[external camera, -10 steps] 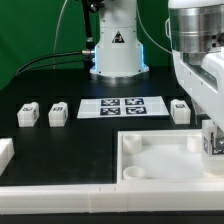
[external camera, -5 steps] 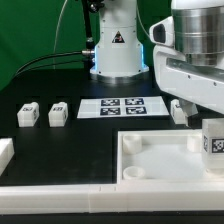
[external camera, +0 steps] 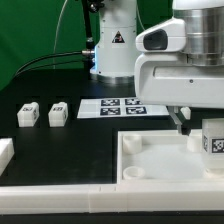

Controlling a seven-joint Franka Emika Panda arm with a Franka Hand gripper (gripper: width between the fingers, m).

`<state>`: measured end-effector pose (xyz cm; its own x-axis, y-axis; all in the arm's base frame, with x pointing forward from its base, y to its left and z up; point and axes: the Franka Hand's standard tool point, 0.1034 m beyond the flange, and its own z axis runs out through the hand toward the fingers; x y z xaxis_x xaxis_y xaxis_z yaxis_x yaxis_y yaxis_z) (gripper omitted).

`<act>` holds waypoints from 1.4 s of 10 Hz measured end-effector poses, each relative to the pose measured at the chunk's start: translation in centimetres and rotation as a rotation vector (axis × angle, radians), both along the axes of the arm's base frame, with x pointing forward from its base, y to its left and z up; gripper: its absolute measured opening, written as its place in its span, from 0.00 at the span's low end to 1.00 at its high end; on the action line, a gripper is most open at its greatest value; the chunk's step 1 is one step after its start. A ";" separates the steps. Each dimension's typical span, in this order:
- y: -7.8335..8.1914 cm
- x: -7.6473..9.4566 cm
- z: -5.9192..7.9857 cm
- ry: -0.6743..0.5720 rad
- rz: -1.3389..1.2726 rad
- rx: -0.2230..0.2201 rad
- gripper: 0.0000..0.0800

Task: Assemble one leg

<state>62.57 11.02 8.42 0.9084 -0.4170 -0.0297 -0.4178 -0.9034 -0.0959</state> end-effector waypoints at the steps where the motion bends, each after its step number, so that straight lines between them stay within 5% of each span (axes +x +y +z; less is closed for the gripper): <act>1: 0.0 0.0 0.0 -0.005 0.046 0.000 0.81; 5: -0.1 0.0 0.0 -0.029 0.287 -0.003 0.81; 7: -0.1 0.0 -0.1 -0.028 0.287 -0.003 0.52; 8: -0.1 0.0 -0.1 -0.028 0.287 -0.003 0.52; 9: -0.1 0.0 -0.1 -0.028 0.287 -0.003 0.36; 14: 0.0 0.0 -0.1 -0.006 0.081 0.003 0.36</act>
Offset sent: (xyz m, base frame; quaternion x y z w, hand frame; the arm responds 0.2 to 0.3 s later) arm -0.0047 0.0012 0.0044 0.0076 -0.0041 -0.1662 0.9861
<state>62.52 11.02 8.29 0.9394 -0.3420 -0.0250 -0.3428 -0.9340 -0.1010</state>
